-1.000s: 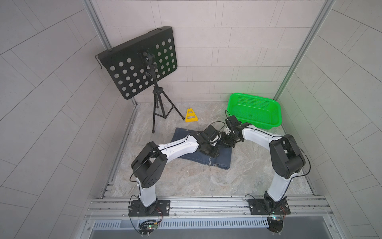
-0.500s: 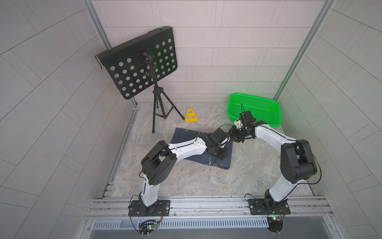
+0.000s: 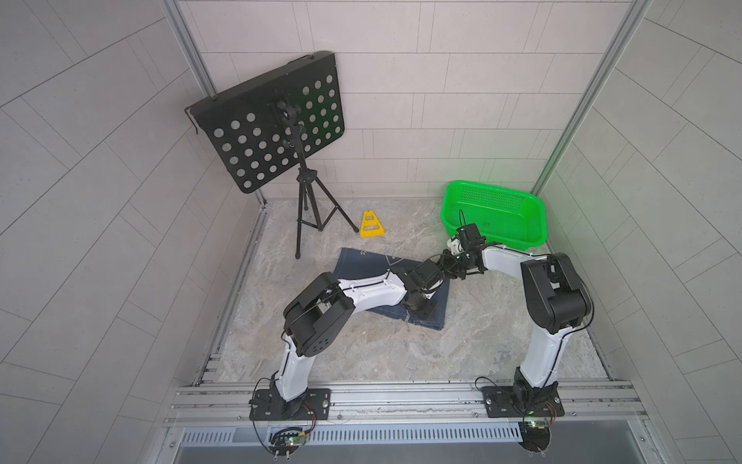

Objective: Roll up the pillowcase
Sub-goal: Roll the pillowcase at the center of the board.

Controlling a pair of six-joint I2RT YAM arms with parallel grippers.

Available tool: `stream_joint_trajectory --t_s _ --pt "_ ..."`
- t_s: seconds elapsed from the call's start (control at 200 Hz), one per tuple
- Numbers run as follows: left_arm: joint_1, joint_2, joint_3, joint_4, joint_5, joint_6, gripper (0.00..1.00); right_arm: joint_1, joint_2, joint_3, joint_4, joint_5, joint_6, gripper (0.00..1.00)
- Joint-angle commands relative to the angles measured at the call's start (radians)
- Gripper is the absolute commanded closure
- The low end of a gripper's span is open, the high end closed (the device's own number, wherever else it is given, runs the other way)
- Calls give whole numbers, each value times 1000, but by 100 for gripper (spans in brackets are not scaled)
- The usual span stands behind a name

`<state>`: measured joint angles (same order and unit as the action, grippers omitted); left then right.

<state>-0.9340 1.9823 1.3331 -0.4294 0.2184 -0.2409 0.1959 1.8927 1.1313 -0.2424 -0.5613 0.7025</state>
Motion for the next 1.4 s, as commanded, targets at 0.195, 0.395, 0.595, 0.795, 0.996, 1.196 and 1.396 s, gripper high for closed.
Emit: stream_joint_trajectory --t_s 0.195,0.395,0.595,0.795,0.996,1.196,1.396 --pt "-2 15 -43 -11 -53 24 61 -24 -35 -47 -6 132 -116 73" --pt "5 -10 5 -58 -34 26 61 -59 -289 -84 -120 135 -124 57" --pt "24 -81 87 -83 11 -5 58 -134 -538 -340 -123 21 -51 47" --pt "65 26 152 -69 1 19 59 -120 -580 -561 140 -108 133 41" --pt "95 114 205 -58 -30 45 60 -82 -453 -617 359 -171 228 39" --pt "98 166 245 -83 -22 60 61 -70 -344 -632 497 -205 265 39" --pt "104 174 246 -95 -12 61 61 -65 -303 -654 600 -237 289 53"
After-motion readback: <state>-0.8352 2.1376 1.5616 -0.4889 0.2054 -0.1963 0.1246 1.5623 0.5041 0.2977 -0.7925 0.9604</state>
